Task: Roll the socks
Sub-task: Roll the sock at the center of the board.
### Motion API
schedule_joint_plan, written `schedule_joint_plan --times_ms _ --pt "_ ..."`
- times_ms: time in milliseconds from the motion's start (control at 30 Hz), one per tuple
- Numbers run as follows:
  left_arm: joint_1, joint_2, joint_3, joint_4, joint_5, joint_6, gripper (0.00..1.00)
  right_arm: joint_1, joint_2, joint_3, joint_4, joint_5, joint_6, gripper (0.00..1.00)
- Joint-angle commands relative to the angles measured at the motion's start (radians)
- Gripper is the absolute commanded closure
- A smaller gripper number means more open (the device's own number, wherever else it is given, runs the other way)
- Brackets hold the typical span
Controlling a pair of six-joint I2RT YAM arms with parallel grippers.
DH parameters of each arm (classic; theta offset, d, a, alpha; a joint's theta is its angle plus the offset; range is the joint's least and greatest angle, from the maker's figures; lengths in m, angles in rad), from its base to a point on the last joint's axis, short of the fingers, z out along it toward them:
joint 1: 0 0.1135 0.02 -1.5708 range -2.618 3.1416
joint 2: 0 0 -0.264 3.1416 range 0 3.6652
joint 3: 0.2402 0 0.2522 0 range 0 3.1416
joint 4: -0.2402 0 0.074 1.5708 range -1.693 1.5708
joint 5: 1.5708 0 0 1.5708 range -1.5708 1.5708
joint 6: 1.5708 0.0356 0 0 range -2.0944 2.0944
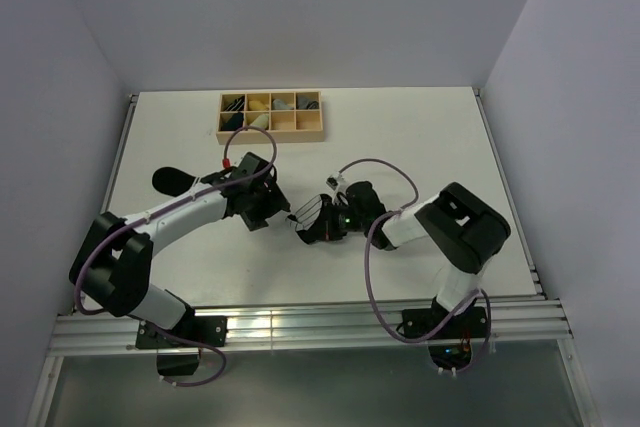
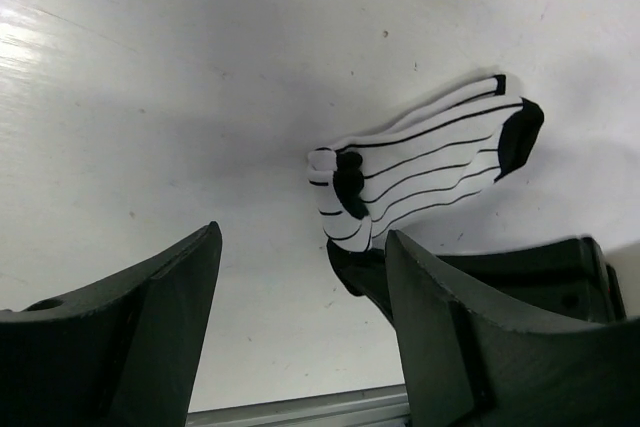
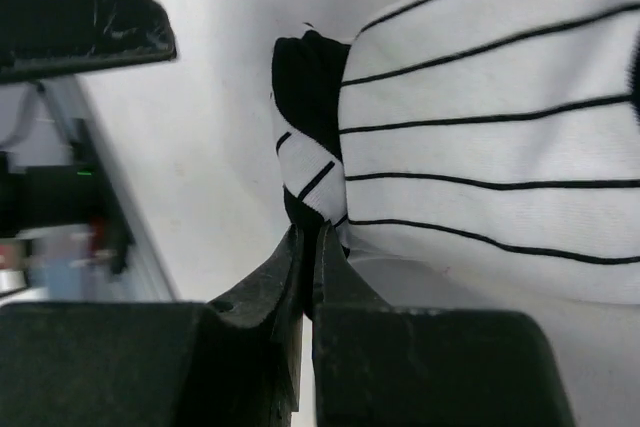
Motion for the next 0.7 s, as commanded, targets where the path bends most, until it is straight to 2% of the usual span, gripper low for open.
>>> schedule_joint_plan --times_ms 0,133,233,400,667 --pt "-0.001 -0.022 -0.034 0.096 0.051 -0.034 0.29 -0.068 0.085 -0.041 0.216 -0.211 0.192 1.00" --pt "-0.008 -0.005 -0.051 0.142 0.088 -0.036 0.31 -0.140 0.181 -0.089 0.466 -0.289 0.379 1.00" --pt "-0.020 0.020 -0.043 0.151 0.100 -0.036 0.33 -0.186 0.248 -0.114 0.572 -0.322 0.460 1.00" --pt "-0.032 0.076 -0.025 0.180 0.116 -0.033 0.35 -0.218 0.296 -0.117 0.588 -0.331 0.491 0.99" --pt "-0.041 0.164 0.015 0.208 0.130 -0.020 0.39 -0.241 0.296 -0.095 0.487 -0.323 0.464 0.98"
